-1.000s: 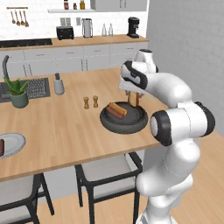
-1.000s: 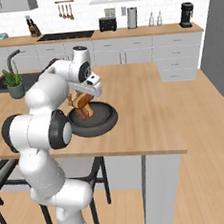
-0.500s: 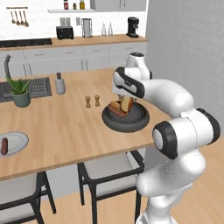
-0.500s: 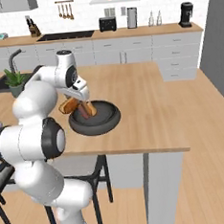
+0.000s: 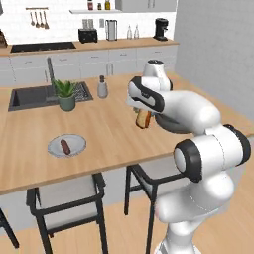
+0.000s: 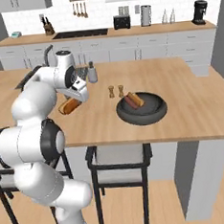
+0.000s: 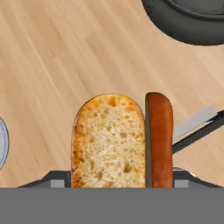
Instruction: Place one bun and one sausage from the bowl on each plate.
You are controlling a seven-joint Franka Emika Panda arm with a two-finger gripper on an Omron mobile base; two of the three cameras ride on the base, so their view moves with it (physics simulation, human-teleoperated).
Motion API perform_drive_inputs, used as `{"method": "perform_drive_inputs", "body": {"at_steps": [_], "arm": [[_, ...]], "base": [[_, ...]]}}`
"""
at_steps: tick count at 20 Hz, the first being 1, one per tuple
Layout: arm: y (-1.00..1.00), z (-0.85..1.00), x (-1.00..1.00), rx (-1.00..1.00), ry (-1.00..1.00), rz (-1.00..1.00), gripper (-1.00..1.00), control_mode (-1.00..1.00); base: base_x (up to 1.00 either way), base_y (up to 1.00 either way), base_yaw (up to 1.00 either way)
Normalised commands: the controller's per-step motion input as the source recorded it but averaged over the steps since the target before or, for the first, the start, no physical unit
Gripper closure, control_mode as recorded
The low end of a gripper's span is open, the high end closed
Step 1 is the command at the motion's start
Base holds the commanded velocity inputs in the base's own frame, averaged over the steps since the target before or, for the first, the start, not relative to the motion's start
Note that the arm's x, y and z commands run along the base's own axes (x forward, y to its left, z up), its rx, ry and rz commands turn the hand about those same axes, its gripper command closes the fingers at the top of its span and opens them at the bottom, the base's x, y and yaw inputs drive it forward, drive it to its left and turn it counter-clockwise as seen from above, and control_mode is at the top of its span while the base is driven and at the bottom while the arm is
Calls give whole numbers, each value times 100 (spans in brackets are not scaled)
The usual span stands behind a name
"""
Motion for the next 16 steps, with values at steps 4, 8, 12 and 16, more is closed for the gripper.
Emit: {"method": "perform_drive_inputs", "body": {"at_steps": [4, 8, 12, 16], "arm": [[0, 0, 0, 0, 0, 0, 100, 100], [0, 0, 0, 0, 0, 0, 100, 100], [19, 0, 10, -2, 1, 0, 100, -100], [57, 0, 49, -3, 6, 0, 100, -100]], "base": [[0, 100, 0], [13, 99, 0], [27, 69, 0], [0, 0, 0]]}}
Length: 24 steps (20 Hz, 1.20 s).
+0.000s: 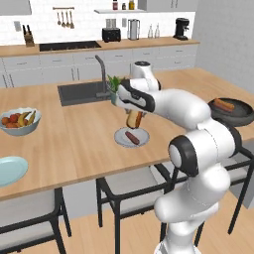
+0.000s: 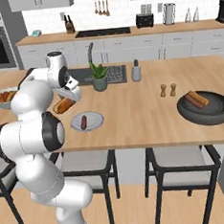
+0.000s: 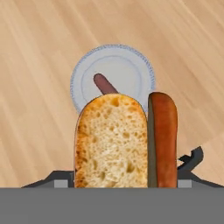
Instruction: Place one bun and one sausage from the bowl on each plate.
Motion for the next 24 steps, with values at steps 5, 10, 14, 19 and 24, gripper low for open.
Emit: {"method": "perform_drive_inputs", "body": {"at_steps": [5, 10, 14, 19, 24], "arm": [[0, -26, 73, 0, 18, 0, 100, -100], [-20, -69, 61, 11, 13, -13, 100, -100], [-33, -63, 25, 26, 10, -11, 100, -100], [-54, -63, 0, 29, 5, -3, 100, -100], [-8, -80, -40, 16, 0, -6, 100, -100]], "base": [[0, 0, 0], [0, 0, 0], [0, 0, 0], [0, 0, 0], [0, 0, 0]]}}
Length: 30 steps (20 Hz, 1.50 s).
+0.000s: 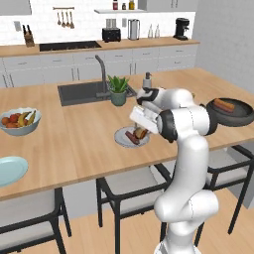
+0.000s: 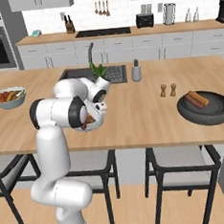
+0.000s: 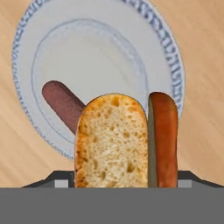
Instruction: Place one bun and one sausage from the bowl on each plate.
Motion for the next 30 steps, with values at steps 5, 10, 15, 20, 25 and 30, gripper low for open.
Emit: {"method": "perform_drive_inputs", "body": {"at_steps": [5, 10, 15, 20, 25, 30], "arm": [[21, -43, 2, 8, 0, -2, 100, -100], [15, -5, 20, 13, -3, 0, -100, -100], [31, 0, 42, 11, -9, 0, -100, -100], [8, 2, 43, 2, -2, 0, -100, -100], [0, 38, 23, -28, 0, 2, -100, -100], [-10, 42, 0, -32, 0, 5, -100, -100]], "base": [[0, 0, 0], [0, 0, 0], [0, 0, 0], [0, 0, 0], [0, 0, 0], [0, 0, 0]]}}
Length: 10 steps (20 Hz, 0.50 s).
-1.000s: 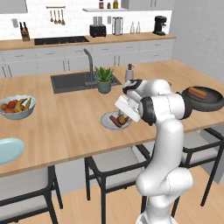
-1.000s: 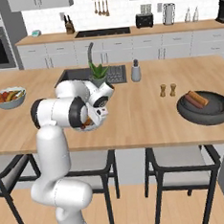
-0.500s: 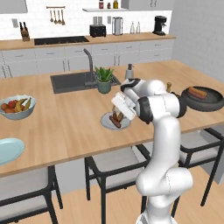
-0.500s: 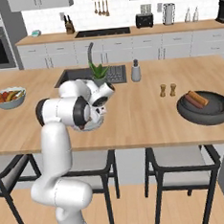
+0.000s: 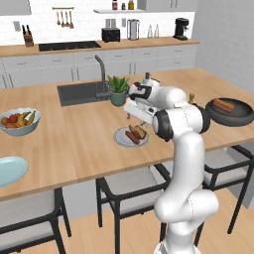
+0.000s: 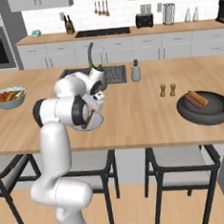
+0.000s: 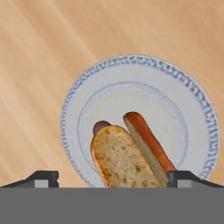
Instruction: Place one bun and one sausage from the bowl on each plate.
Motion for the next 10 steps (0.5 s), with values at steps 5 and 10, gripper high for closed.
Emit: {"method": "perform_drive_inputs", "body": {"at_steps": [5, 10], "arm": [[-40, 51, -11, -17, -6, 6, -100, -100], [-28, 70, -96, -15, -55, 3, -100, -100]], "base": [[0, 0, 0], [0, 0, 0]]}}
